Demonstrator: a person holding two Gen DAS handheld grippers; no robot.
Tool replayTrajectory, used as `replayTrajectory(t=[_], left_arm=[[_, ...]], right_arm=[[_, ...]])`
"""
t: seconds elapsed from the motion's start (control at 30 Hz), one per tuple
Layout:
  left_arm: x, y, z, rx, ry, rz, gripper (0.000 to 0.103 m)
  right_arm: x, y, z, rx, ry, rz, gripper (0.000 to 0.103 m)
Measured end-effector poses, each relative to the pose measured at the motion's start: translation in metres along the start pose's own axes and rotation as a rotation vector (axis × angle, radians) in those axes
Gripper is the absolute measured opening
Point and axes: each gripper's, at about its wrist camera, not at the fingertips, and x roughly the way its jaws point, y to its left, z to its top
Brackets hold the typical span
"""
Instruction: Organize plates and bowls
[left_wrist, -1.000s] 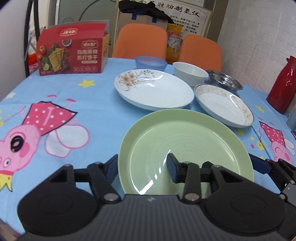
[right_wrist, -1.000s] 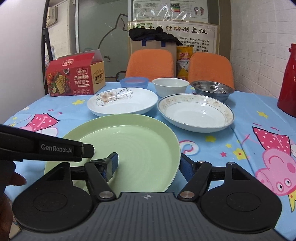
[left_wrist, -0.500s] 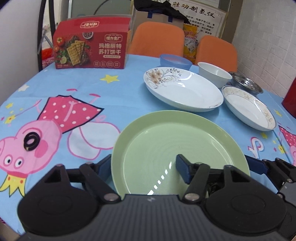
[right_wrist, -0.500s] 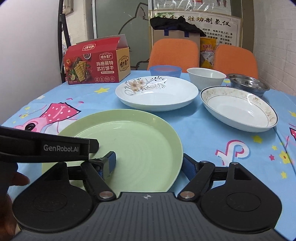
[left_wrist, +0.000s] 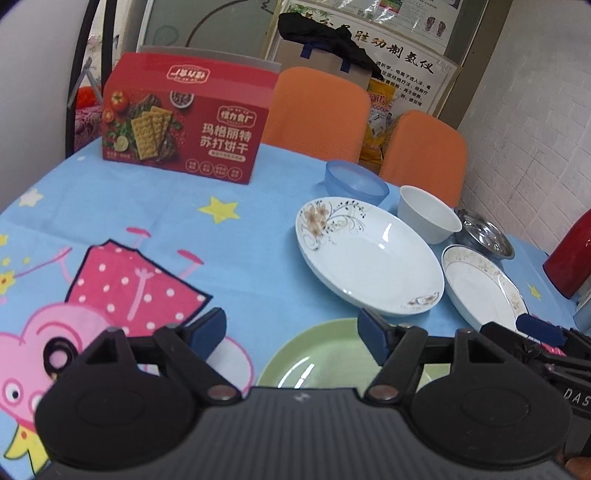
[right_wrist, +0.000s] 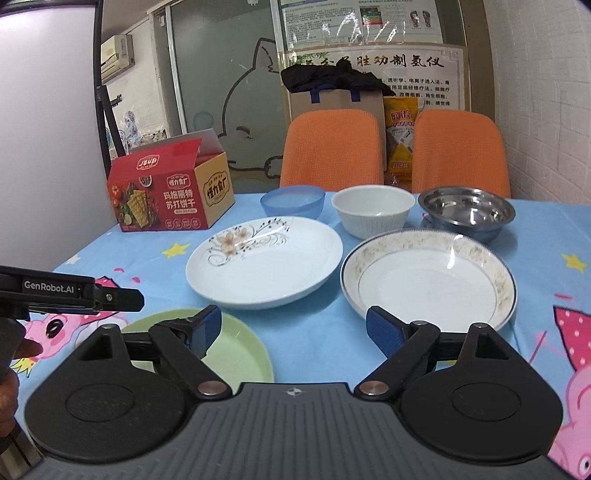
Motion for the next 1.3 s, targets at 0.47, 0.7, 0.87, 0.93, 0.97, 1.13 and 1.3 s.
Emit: replayTrajectory(t=[0.47, 0.7, 0.87, 0.93, 0.97, 1.13, 1.3], left_arm=[[0.072, 0.013, 0.049, -0.019, 0.081, 0.01, 0.071], [0.091, 0.024, 0.057, 0.011, 0.104, 0.041, 0.071], [0.093, 0.026, 0.06, 0.026, 0.105, 0.058, 0.071], [0.094, 0.025, 0.061, 0.034, 0.109, 0.076, 0.071], [0.094, 0.024, 0.06, 0.036, 0.11, 0.08, 0.071], [0.104, 0.012, 0.06, 0.039, 0.107, 0.045, 0.071], [0.119, 0.003, 0.061, 0.053, 0.125, 0.062, 0.071]], right_arm=[[0.129, -0.015, 0.047, -0.053, 0.121, 0.066, 0.103], [0.155, -0.004, 0.042, -0.113, 0.182, 0.065, 0.103], [0.159, 0.009, 0.044, -0.109, 0.186, 0.073, 0.103], [0.158, 0.01, 0.046, -0.112, 0.182, 0.09, 0.103], [0.154, 0.008, 0.046, -0.113, 0.167, 0.086, 0.103], [0.143, 0.001, 0.039, -0.096, 0.178, 0.087, 0.103], [0.149, 0.005, 0.034, -0.108, 0.186, 0.091, 0.103]])
